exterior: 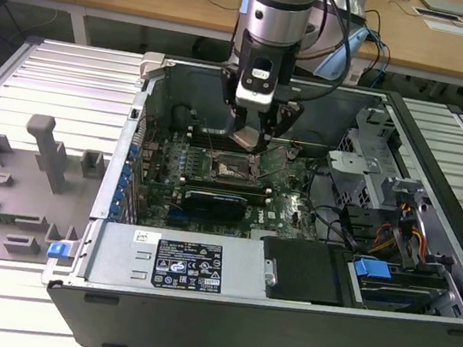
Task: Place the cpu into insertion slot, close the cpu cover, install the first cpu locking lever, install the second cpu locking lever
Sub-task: 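Place the cpu into insertion slot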
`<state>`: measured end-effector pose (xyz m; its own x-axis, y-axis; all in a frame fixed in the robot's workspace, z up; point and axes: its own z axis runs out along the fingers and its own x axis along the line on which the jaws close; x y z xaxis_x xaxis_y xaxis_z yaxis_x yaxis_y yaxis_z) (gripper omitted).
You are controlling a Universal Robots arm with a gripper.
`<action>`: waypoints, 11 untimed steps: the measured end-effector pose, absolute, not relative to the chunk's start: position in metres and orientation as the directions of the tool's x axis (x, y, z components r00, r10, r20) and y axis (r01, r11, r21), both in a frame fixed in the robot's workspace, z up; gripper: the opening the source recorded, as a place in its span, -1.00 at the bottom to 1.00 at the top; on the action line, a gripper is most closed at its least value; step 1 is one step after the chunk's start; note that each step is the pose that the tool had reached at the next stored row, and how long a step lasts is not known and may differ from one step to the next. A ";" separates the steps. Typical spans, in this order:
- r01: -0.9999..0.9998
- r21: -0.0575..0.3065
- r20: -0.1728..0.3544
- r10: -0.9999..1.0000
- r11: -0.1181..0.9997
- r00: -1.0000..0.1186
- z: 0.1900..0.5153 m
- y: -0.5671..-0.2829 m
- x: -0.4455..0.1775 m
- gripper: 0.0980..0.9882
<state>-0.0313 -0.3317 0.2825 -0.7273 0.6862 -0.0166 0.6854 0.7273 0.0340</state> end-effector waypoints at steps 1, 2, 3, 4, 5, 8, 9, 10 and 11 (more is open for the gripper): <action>0.703 0.034 -0.017 0.704 0.710 -0.710 0.282 -0.332 -0.031 0.00; 0.715 0.034 -0.017 0.715 0.699 -0.699 0.282 -0.332 -0.031 0.00; 0.726 0.034 -0.017 0.727 0.687 -0.687 0.281 -0.332 -0.031 0.00; 0.739 0.034 -0.017 0.739 0.673 -0.673 0.281 -0.332 -0.031 0.00; 0.752 0.034 -0.017 0.753 0.658 -0.658 0.281 -0.332 -0.031 0.00; 0.785 0.034 -0.017 0.785 0.619 -0.619 0.280 -0.332 -0.031 0.00; 0.804 0.034 -0.017 0.805 0.593 -0.593 0.279 -0.332 -0.031 0.00; 0.826 0.034 -0.017 0.826 0.563 -0.563 0.278 -0.332 -0.031 0.00; 0.835 0.034 -0.017 0.836 0.549 -0.549 0.278 -0.332 -0.031 0.00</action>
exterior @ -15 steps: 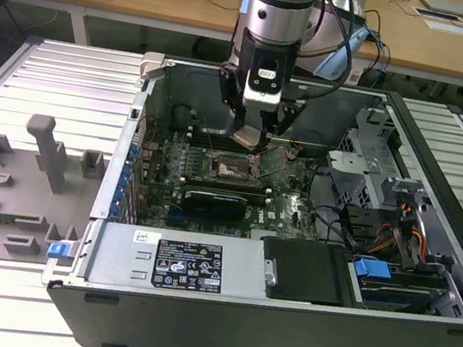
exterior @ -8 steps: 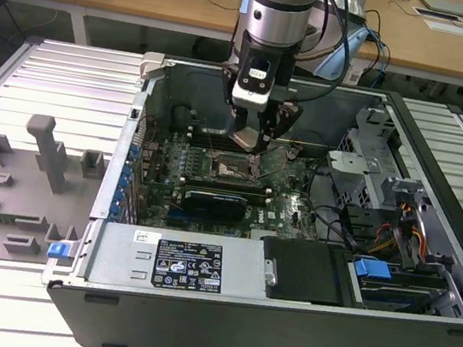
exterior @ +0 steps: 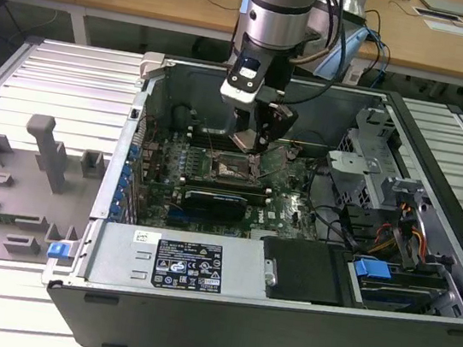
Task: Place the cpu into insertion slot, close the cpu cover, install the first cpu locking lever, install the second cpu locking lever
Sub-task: 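Place the cpu into insertion slot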
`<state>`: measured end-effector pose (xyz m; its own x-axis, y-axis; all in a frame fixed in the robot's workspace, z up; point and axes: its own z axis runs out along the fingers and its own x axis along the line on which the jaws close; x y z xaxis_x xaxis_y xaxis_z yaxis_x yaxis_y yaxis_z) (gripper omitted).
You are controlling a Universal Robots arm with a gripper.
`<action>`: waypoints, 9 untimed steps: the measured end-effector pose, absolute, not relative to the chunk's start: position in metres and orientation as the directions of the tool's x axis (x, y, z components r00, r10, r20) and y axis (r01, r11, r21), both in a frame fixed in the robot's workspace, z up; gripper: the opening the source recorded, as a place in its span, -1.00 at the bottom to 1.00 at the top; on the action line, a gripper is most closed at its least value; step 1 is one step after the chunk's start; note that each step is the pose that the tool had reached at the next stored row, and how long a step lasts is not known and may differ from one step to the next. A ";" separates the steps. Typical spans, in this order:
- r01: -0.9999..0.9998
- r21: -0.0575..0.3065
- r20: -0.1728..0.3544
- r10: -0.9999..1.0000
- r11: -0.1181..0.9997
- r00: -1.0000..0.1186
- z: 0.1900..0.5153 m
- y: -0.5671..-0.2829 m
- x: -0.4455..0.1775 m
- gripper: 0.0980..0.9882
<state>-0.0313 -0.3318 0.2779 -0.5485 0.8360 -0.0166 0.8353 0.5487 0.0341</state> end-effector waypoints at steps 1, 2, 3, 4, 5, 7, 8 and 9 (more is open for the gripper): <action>0.844 0.034 -0.017 0.845 0.535 -0.534 0.278 -0.332 -0.031 0.00; 0.858 0.034 -0.017 0.858 0.513 -0.513 0.277 -0.332 -0.031 0.00; 0.878 0.034 -0.017 0.879 0.477 -0.476 0.276 -0.332 -0.031 0.00; 0.893 0.034 -0.017 0.893 0.449 -0.449 0.275 -0.332 -0.031 0.00; 0.899 0.034 -0.017 0.900 0.436 -0.436 0.275 -0.332 -0.031 0.00; 0.905 0.038 -0.019 0.906 0.423 -0.423 0.273 -0.331 -0.031 0.00; 0.908 0.045 -0.022 0.909 0.416 -0.416 0.272 -0.331 -0.031 0.00; 0.910 0.052 -0.025 0.912 0.410 -0.410 0.272 -0.331 -0.031 0.00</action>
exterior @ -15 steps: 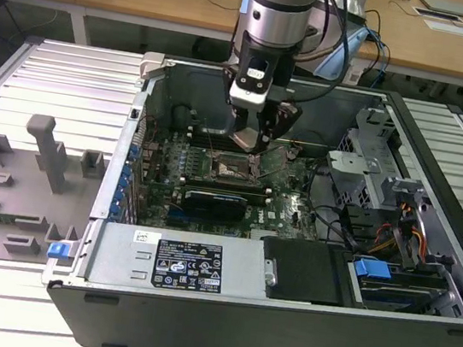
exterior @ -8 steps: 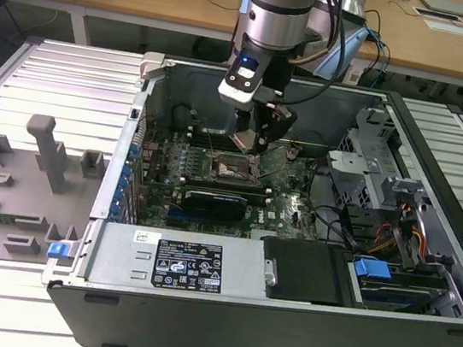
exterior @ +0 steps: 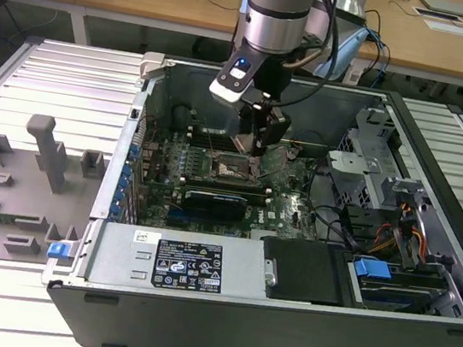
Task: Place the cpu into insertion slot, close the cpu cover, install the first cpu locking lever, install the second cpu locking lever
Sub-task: 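Place the cpu into insertion slot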
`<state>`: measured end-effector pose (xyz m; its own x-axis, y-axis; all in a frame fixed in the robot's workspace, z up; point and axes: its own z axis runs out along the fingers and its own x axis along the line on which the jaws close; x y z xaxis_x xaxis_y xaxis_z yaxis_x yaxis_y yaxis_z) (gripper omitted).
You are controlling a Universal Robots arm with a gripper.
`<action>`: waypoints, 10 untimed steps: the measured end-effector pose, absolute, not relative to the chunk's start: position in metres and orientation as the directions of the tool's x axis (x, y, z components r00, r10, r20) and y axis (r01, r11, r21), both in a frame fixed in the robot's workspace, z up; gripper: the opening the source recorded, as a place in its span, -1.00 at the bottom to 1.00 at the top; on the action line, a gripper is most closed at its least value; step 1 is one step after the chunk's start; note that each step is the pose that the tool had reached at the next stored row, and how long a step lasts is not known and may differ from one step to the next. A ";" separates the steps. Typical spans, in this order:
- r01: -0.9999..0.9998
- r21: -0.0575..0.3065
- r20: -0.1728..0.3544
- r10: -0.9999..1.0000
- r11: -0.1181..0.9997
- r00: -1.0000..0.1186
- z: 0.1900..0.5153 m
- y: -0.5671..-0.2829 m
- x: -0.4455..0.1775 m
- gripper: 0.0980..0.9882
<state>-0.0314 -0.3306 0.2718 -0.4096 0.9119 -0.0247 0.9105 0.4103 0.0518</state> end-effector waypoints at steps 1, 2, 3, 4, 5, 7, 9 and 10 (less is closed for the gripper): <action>0.912 0.057 -0.027 0.914 0.406 -0.405 0.271 -0.330 -0.031 0.00; 0.914 0.062 -0.030 0.916 0.401 -0.400 0.271 -0.330 -0.031 0.00; 0.915 0.066 -0.031 0.918 0.398 -0.396 0.270 -0.330 -0.031 0.00; 0.917 0.071 -0.033 0.919 0.393 -0.392 0.270 -0.330 -0.032 0.00; 0.917 0.074 -0.035 0.920 0.391 -0.389 0.270 -0.330 -0.032 0.00; 0.923 0.077 -0.036 0.927 0.376 -0.374 0.268 -0.330 -0.032 0.00; 0.947 0.077 -0.036 0.950 0.311 -0.310 0.265 -0.330 -0.032 0.00; 0.959 0.077 -0.036 0.962 0.272 -0.270 0.264 -0.330 -0.032 0.00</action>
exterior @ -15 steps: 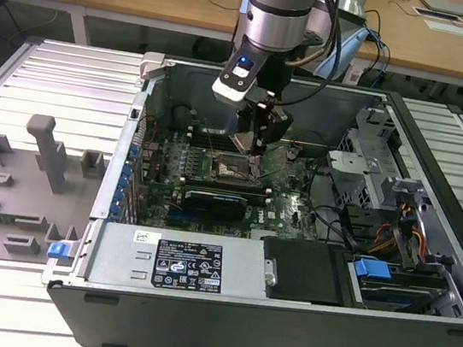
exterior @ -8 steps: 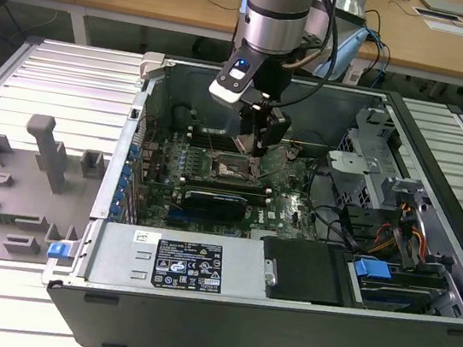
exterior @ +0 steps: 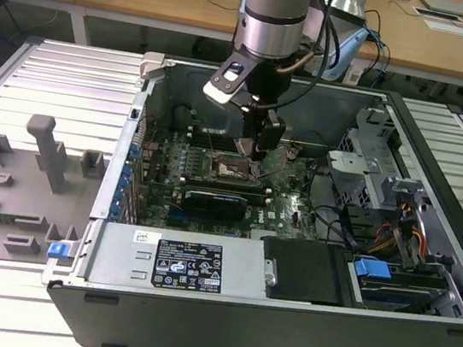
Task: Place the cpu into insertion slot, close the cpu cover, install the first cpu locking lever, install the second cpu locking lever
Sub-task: 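Place the cpu into insertion slot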
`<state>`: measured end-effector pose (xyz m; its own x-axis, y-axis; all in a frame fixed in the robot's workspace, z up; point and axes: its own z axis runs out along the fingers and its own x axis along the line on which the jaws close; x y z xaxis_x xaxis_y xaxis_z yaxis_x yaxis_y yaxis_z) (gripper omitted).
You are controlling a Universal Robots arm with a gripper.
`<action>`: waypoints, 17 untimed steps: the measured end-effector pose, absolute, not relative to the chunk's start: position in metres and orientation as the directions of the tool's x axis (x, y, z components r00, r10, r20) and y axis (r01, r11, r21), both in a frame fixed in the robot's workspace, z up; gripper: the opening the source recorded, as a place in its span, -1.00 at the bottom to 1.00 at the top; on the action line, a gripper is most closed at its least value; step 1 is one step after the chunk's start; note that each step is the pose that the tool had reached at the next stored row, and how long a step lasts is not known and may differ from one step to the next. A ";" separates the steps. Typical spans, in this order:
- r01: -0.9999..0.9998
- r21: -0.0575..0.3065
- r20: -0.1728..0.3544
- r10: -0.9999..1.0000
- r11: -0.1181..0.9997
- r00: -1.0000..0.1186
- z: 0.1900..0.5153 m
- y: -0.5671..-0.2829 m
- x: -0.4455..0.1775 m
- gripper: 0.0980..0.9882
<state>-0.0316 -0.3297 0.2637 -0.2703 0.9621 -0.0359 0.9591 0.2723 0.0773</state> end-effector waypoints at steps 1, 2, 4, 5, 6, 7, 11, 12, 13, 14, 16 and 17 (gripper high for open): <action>0.967 0.077 -0.036 0.970 0.244 -0.242 0.263 -0.330 -0.032 0.00; 0.971 0.077 -0.036 0.974 0.227 -0.225 0.262 -0.330 -0.032 0.00; 0.979 0.077 -0.036 0.982 0.186 -0.184 0.261 -0.330 -0.032 0.00; 0.982 0.077 -0.036 0.985 0.171 -0.168 0.260 -0.330 -0.032 0.00; 0.985 0.077 -0.036 0.987 0.157 -0.154 0.260 -0.330 -0.032 0.00; 0.987 0.077 -0.036 0.990 0.139 -0.136 0.259 -0.330 -0.032 0.00; 0.994 0.078 -0.036 0.997 0.071 -0.068 0.257 -0.330 -0.032 0.00; 0.995 0.081 -0.036 0.997 0.064 -0.061 0.257 -0.329 -0.032 0.00; 0.995 0.084 -0.036 0.998 0.061 -0.058 0.256 -0.329 -0.032 0.00; 0.994 0.094 -0.037 0.998 0.056 -0.053 0.256 -0.329 -0.032 0.00; 0.993 0.110 -0.037 0.998 0.053 -0.049 0.255 -0.328 -0.033 0.00; 0.992 0.113 -0.037 0.998 0.052 -0.048 0.255 -0.328 -0.033 0.00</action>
<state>-0.0334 -0.3277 0.2548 -0.0485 0.9981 -0.0370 0.9923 0.0524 0.1126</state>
